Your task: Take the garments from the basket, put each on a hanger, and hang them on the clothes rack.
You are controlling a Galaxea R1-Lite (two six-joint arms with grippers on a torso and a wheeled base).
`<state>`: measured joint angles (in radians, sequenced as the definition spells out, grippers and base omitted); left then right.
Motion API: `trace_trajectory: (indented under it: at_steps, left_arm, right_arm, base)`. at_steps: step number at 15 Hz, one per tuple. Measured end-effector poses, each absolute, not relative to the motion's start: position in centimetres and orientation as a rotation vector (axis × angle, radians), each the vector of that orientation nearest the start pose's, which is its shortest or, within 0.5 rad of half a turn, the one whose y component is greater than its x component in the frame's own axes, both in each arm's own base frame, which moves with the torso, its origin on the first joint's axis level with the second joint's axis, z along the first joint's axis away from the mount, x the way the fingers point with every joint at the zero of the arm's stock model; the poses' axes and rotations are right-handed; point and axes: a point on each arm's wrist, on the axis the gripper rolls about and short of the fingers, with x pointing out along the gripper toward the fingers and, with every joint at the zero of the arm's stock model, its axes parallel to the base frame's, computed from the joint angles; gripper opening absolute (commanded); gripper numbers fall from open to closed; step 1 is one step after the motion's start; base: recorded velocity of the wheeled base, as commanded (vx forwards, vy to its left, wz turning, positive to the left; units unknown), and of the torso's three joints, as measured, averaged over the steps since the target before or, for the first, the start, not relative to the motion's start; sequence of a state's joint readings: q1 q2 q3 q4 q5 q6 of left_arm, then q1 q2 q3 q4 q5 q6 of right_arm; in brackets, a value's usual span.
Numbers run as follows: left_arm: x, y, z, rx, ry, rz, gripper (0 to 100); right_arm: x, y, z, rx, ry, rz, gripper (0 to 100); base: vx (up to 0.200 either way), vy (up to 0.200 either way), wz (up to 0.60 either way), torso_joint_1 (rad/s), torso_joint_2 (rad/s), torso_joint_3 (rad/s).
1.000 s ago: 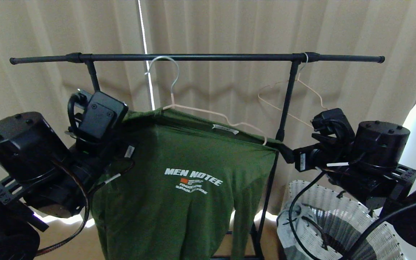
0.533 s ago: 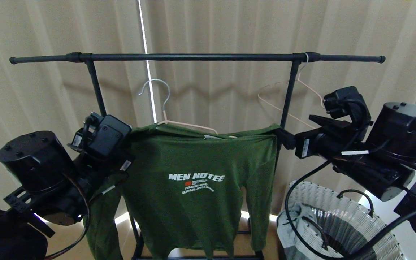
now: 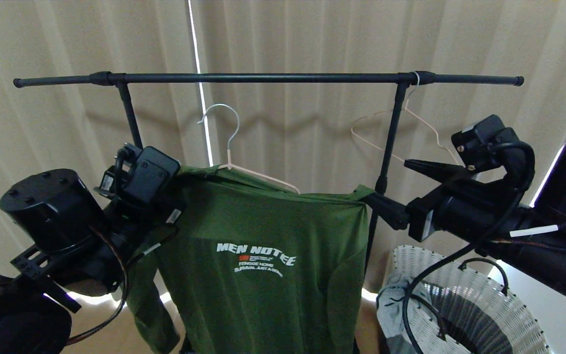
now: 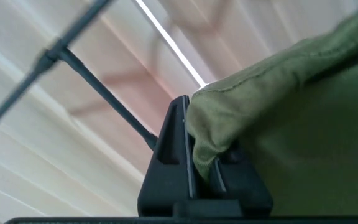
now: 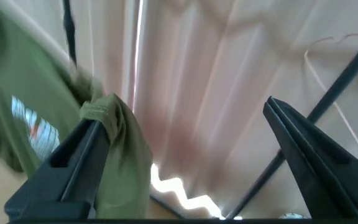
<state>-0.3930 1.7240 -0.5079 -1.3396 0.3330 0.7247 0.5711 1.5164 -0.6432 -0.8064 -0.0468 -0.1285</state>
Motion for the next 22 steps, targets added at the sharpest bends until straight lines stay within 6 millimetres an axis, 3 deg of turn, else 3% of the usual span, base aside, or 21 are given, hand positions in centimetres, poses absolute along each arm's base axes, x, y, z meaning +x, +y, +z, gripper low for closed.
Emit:
trace_trajectory:
  at_steps: [5,7,12,16,22]
  left_arm:
    - [25.8,-10.3,18.4,0.683,-0.053,-0.052,0]
    - [25.6,-10.6,19.7,0.579,0.001,-0.085,0]
    - [25.0,-12.6,22.8,0.407,-0.067,-0.135,0]
    - [23.7,-14.1,21.5,0.435,-0.040,-0.206,0]
    - [22.1,-14.6,20.3,0.488,-0.013,-0.228,0]
  right_arm:
    - [20.6,13.4,21.7,-0.311,0.008,0.628,100]
    - [19.6,13.1,21.8,-0.323,0.024,0.705,100]
    - [18.2,13.2,22.0,-0.386,0.028,0.764,100]
    - [18.6,14.4,22.8,-0.408,-0.013,0.784,100]
    - [21.1,16.3,23.9,-0.410,-0.033,0.730,100]
  base:
    - [0.000,0.000,0.00,0.000,0.00,0.000]
    - [0.000,0.000,0.00,0.000,0.00,0.000]
    - [0.000,0.000,0.00,0.000,0.00,0.000]
    - [0.000,0.000,0.00,0.000,0.00,0.000]
    - [0.000,0.000,0.00,0.000,0.00,0.000]
